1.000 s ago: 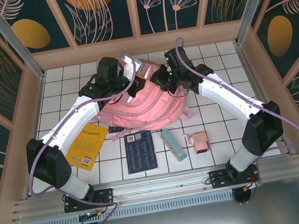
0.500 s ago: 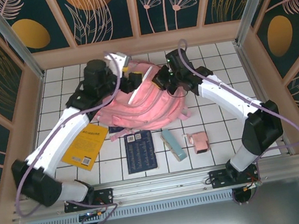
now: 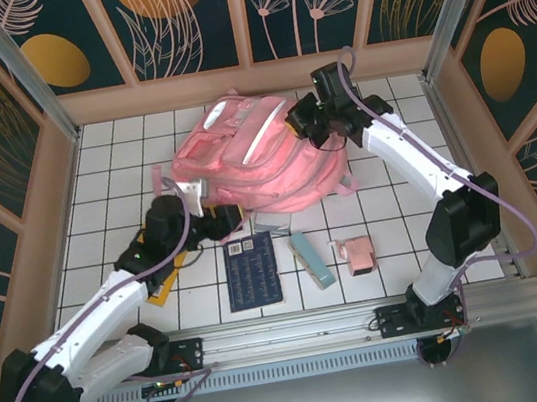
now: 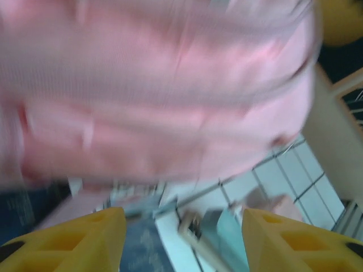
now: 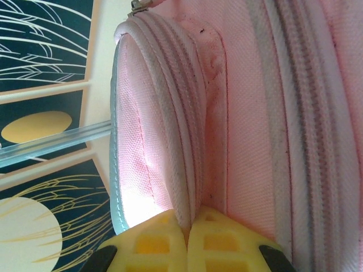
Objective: Pack the student bag
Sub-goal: Unzip the student bag at the top-center of the table.
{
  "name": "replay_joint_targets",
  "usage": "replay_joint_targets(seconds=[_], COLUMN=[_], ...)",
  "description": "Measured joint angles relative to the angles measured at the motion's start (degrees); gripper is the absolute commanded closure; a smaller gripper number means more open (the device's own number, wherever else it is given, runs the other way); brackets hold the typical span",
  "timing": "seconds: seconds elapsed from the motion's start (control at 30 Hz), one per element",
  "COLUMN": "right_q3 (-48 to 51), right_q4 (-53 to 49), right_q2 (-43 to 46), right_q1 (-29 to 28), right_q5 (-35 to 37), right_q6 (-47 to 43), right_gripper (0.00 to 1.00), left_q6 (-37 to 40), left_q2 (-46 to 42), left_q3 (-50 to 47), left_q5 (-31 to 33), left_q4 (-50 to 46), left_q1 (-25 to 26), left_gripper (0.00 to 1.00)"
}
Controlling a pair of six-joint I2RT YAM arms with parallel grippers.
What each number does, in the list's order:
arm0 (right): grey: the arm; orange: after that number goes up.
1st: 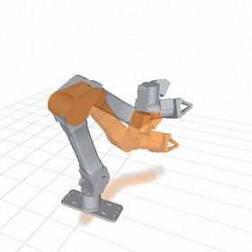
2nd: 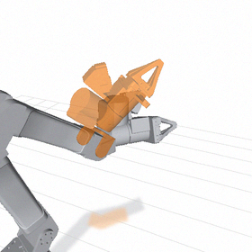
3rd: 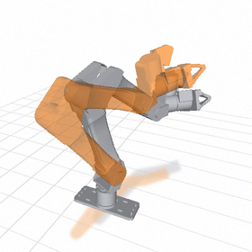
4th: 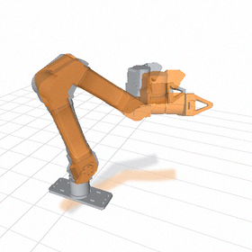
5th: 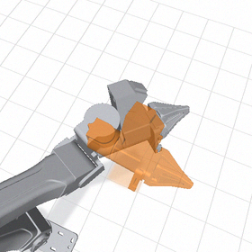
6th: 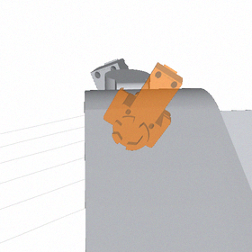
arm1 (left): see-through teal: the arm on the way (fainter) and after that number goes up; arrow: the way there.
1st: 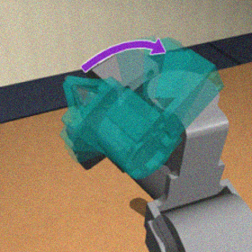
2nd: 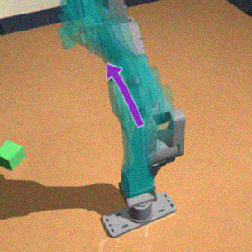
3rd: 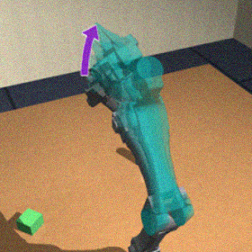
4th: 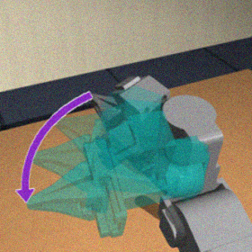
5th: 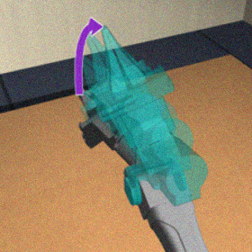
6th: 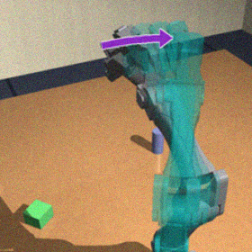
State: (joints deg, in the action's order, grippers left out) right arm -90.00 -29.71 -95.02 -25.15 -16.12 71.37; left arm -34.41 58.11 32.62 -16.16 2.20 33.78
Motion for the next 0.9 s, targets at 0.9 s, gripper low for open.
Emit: replay_joint_targets(seconds=[0.9], right_q3=[-4.92], right_q4=[-1.84], right_q2=[-2.93], right_q1=[-1.09], right_q5=[-0.48], right_q6=[2.56], right_gripper=[1.00], left_q6=[0.44], left_q2=[17.31], left_q3=[-0.68], left_q5=[6.38], left_q4=[13.51], left_q1=[2.93], left_gripper=[0.46])
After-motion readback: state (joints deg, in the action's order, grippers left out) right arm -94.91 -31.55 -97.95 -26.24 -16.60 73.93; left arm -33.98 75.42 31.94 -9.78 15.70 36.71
